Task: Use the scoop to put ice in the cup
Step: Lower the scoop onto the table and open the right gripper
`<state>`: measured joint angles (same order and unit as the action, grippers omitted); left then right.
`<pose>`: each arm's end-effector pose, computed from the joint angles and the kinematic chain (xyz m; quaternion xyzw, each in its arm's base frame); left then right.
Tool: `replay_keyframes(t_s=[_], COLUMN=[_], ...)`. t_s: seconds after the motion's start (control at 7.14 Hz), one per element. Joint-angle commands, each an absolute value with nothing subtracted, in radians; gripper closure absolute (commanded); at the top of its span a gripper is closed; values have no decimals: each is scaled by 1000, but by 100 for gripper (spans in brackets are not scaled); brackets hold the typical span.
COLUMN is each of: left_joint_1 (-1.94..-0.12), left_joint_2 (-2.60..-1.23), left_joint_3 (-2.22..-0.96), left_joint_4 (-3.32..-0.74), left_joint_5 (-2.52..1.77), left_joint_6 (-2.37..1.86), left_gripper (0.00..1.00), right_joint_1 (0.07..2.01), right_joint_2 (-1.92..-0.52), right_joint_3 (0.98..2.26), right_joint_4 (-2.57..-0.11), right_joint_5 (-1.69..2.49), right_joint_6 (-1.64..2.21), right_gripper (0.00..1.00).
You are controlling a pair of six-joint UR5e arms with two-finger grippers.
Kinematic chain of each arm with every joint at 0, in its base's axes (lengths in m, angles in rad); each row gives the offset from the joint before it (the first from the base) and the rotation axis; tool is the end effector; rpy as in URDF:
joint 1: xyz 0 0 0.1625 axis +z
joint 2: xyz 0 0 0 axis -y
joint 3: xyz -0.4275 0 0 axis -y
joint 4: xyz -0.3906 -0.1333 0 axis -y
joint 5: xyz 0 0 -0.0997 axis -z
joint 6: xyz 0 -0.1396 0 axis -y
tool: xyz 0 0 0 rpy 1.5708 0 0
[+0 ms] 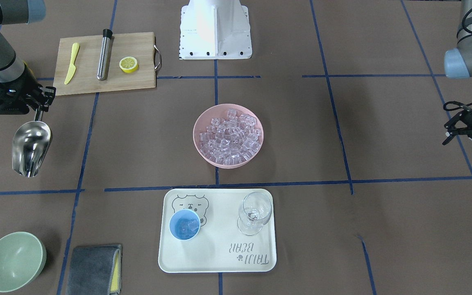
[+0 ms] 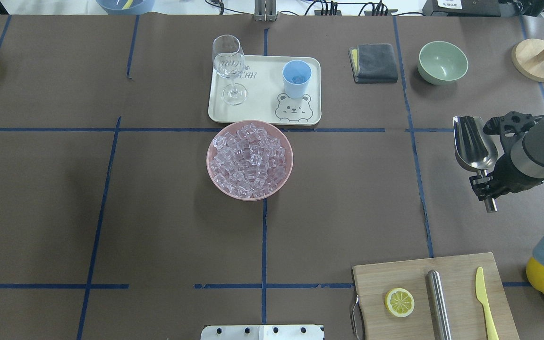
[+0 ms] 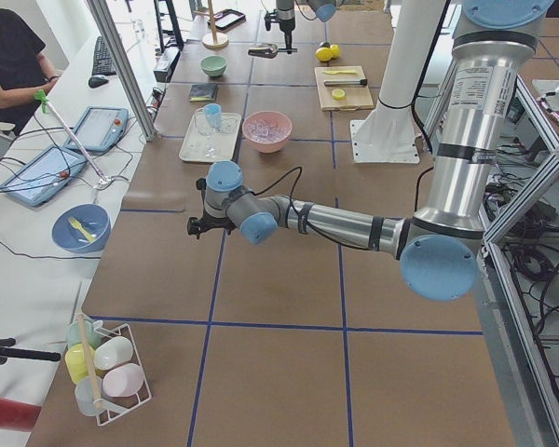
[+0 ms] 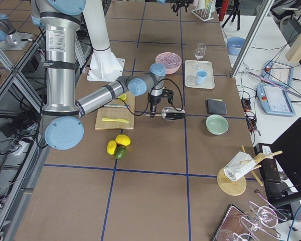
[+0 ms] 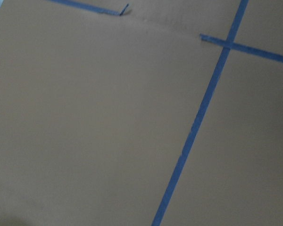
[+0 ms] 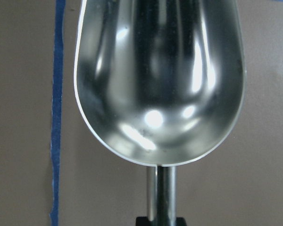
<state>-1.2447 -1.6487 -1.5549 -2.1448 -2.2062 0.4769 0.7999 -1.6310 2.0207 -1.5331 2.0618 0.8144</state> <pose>0.1348 -0.5562 0.5957 0.3185 0.2735 0.4425 0.7924 -0.2842 -0.3894 0.5115 -0.0248 -0.3132 -0.0309 0.9488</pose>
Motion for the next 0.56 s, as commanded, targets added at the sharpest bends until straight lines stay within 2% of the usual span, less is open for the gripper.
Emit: replay_keyframes(t_s=[0.0, 0.42], left_joint_1=[-1266, -1266], left_joint_2=[-1577, -1572], left_joint_3=[-1552, -1557], left_joint_4=[-2132, -2132], left_joint_5=[-2198, -2200], left_joint_6=[473, 474], left_gripper=[0, 0], right_joint_1=[736, 698], right_joint_2=[-1657, -1666], right_joint_3=[1970, 1968], right_joint_4=[-1440, -1440], right_joint_5=[2039, 2039], right_joint_6=[851, 851], right_gripper=[100, 100])
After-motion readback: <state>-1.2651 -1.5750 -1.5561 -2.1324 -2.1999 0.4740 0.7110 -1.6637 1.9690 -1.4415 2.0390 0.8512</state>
